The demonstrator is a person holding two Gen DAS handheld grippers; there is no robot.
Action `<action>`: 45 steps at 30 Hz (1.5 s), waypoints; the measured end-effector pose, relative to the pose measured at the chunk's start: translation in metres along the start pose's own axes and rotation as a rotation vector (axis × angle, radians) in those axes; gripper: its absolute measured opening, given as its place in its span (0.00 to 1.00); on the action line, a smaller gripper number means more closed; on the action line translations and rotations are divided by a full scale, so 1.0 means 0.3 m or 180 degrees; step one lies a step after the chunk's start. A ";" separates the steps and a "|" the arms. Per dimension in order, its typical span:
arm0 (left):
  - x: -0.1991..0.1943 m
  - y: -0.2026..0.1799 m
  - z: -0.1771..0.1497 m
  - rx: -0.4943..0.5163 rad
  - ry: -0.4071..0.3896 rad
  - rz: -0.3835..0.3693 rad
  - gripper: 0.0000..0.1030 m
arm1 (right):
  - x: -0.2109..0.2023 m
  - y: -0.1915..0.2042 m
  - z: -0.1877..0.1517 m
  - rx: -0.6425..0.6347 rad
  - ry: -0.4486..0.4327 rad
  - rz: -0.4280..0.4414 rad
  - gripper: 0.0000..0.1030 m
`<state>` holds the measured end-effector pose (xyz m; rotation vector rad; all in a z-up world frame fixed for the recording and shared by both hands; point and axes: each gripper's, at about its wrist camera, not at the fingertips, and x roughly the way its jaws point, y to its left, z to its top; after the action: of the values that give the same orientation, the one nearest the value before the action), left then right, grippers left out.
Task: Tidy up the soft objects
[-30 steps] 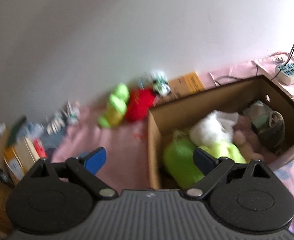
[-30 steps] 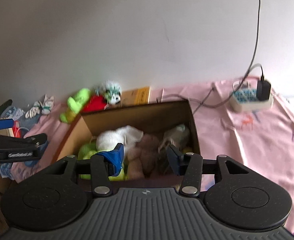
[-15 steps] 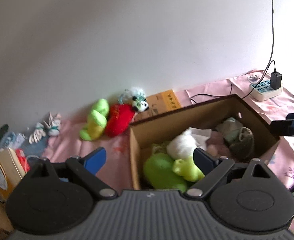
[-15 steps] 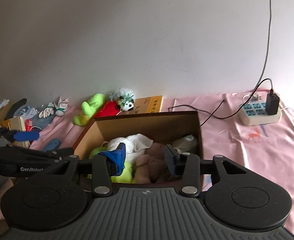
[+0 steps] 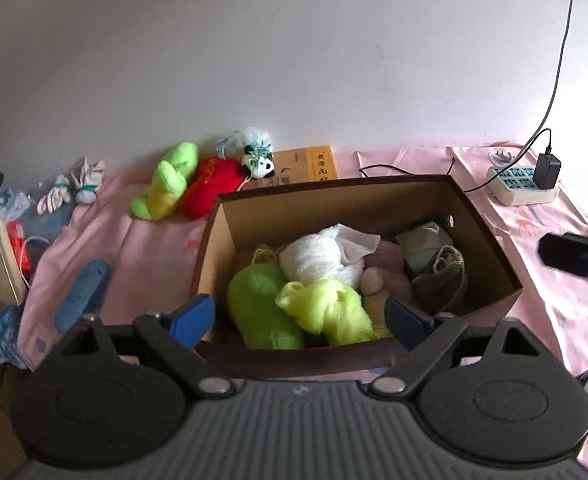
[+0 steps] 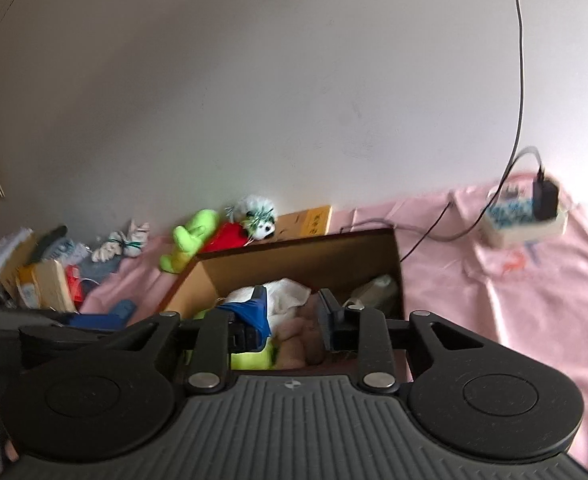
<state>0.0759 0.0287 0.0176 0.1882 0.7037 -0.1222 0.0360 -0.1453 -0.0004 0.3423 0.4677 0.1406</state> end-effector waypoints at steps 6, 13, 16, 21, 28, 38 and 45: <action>0.014 0.003 -0.012 -0.0135 0.0119 -0.0064 0.78 | 0.030 0.023 -0.034 0.0080 0.0327 -0.0006 0.10; 0.026 0.004 -0.033 -0.0080 0.0121 0.0060 0.90 | 0.051 0.072 -0.076 -0.0123 0.0429 -0.0019 0.10; 0.034 0.013 -0.036 -0.0059 0.0140 0.0099 0.91 | 0.058 0.094 -0.083 -0.0239 0.0348 -0.0167 0.11; 0.062 0.040 -0.043 -0.0130 0.0223 0.0107 0.91 | 0.078 0.091 -0.084 -0.0197 0.0357 -0.0274 0.12; 0.102 0.060 -0.044 -0.0184 0.0308 0.0098 0.91 | 0.094 0.097 -0.085 -0.0207 0.0352 -0.0393 0.13; 0.133 0.041 -0.028 -0.0131 0.0266 0.0045 0.91 | 0.127 0.092 -0.085 -0.0237 0.0397 -0.0471 0.13; 0.161 0.049 -0.030 -0.0118 0.0336 -0.0010 0.91 | 0.147 0.093 -0.095 -0.0224 0.0470 -0.0442 0.14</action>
<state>0.1095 0.0427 -0.0187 0.1591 0.8109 -0.1026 0.0603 -0.1017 -0.0327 0.2303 0.6294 0.0471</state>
